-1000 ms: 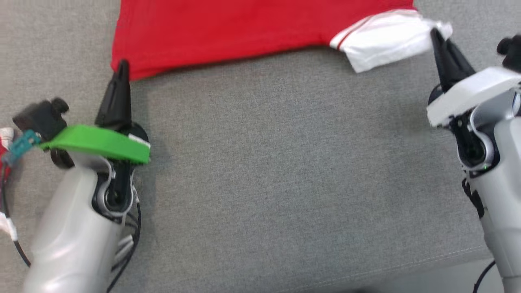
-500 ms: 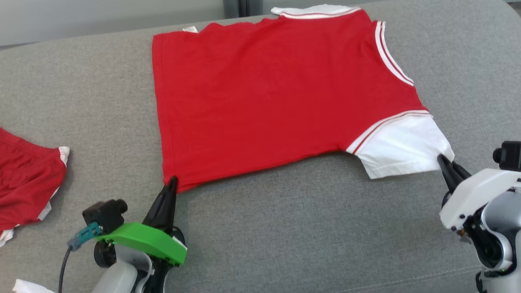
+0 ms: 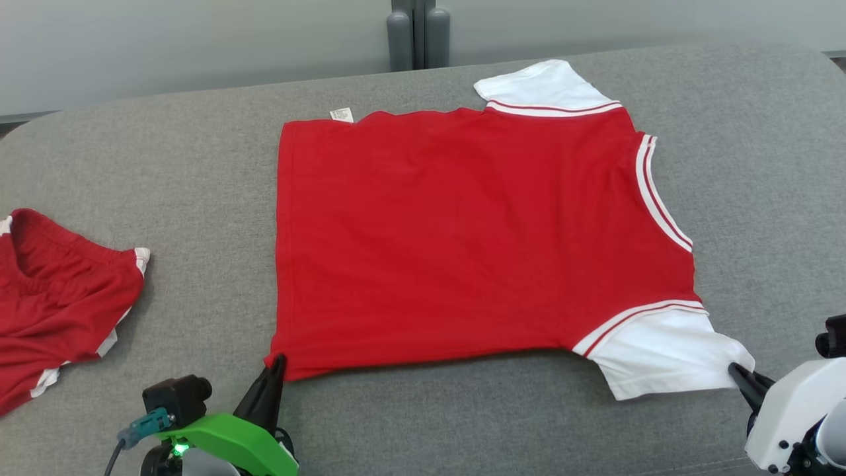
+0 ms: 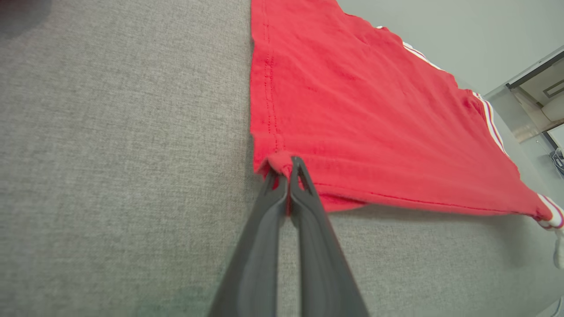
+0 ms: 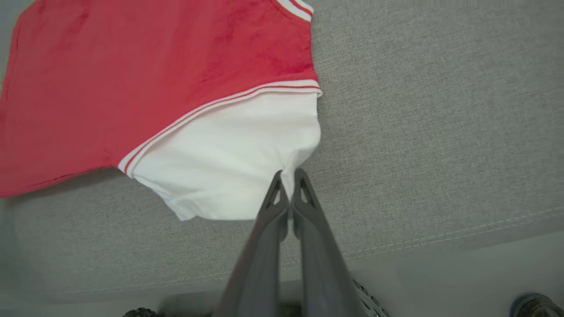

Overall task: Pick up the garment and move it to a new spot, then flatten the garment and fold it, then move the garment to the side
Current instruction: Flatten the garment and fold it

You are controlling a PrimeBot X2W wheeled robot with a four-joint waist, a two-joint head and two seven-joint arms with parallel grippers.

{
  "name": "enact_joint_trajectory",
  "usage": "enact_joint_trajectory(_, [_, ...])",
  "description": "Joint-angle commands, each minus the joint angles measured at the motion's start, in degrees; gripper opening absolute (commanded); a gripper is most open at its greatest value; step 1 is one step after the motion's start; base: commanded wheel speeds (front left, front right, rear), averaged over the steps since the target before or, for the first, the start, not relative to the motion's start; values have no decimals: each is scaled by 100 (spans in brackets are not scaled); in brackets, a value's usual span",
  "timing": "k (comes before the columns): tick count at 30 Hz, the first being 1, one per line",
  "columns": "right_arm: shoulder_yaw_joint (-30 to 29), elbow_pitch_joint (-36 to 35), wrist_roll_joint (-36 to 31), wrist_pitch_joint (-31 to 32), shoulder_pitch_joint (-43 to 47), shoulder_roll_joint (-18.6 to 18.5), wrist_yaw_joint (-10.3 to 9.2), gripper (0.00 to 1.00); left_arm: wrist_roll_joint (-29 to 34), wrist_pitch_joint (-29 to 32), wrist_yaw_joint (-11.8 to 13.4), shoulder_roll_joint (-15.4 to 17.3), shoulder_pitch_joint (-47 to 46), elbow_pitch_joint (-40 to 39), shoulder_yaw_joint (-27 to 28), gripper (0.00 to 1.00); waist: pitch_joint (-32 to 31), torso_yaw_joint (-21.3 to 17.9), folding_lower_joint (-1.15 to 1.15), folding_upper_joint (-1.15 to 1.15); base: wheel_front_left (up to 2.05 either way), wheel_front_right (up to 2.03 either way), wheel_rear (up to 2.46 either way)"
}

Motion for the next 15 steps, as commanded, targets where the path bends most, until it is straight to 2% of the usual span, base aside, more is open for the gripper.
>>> enact_joint_trajectory(1, [-49,-62,33,-43,23,-18,-8,0,-32,33,62,113,92,-58,25,0,-6,6,0,0,0,0,0])
enact_joint_trajectory(6, [1,-133,-10,-275,-246,-15,-7,0,-14,130,105,146,-38,-280,18,0,19,69,0,0,0,0,0])
enact_joint_trajectory(10, [164,-64,-367,-417,-701,-14,-7,0,47,270,132,105,-369,-353,-28,0,93,112,0,0,0,0,0])
enact_joint_trajectory(15, [461,414,-499,-462,-1504,-281,-7,0,98,563,190,2,-971,-237,-101,0,248,160,0,0,0,0,0])
